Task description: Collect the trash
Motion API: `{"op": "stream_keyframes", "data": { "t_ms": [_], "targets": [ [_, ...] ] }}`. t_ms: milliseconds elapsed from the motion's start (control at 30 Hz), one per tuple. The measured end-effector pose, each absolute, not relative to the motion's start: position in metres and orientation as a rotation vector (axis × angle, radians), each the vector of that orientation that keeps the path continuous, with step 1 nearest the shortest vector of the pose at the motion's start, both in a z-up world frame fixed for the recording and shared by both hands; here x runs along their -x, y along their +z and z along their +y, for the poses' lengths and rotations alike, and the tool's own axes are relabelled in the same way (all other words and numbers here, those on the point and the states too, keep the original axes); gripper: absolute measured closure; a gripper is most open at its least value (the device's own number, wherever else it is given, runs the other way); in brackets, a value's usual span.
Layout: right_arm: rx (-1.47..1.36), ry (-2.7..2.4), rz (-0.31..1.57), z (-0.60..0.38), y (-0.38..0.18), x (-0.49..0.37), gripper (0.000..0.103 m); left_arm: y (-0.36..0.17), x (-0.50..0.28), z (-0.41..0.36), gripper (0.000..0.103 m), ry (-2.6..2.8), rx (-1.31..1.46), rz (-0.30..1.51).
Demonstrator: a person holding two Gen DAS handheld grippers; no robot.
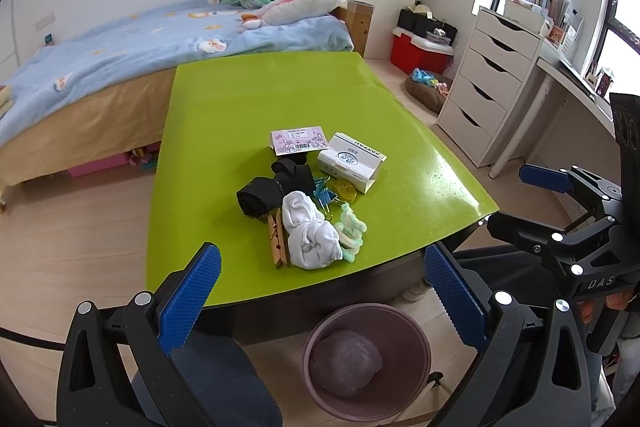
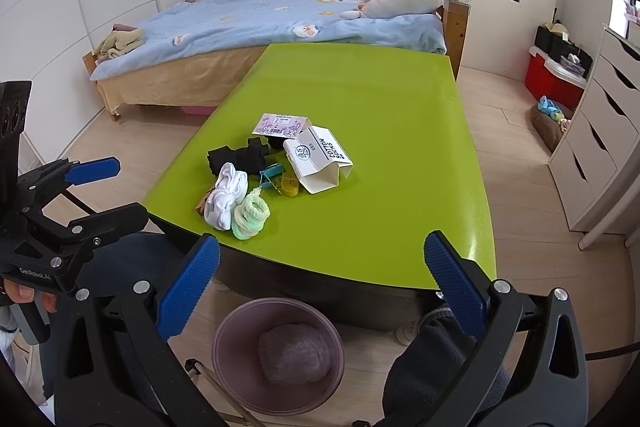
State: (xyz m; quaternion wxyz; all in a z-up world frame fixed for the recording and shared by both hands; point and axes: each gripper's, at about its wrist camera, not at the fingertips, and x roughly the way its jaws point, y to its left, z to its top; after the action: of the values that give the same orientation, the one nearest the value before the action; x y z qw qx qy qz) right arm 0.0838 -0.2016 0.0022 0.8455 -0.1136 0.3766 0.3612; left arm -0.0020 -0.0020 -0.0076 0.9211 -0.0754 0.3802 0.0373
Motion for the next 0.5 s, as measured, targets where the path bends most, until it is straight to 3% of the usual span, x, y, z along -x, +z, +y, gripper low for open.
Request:
{"op": "stream_keyframes", "data": {
  "t_ms": [333,500],
  "targets": [
    [0.22,0.78,0.811,-0.2,0.001,-0.09,0.003,-0.009,0.003,0.009,0.005,0.083,0.168,0.771],
    [0.226,0.787,0.827,-0.193,-0.003,-0.1,0.003,-0.014,-0.006,0.013,0.005,0.042,0.241,0.853]
  ]
}}
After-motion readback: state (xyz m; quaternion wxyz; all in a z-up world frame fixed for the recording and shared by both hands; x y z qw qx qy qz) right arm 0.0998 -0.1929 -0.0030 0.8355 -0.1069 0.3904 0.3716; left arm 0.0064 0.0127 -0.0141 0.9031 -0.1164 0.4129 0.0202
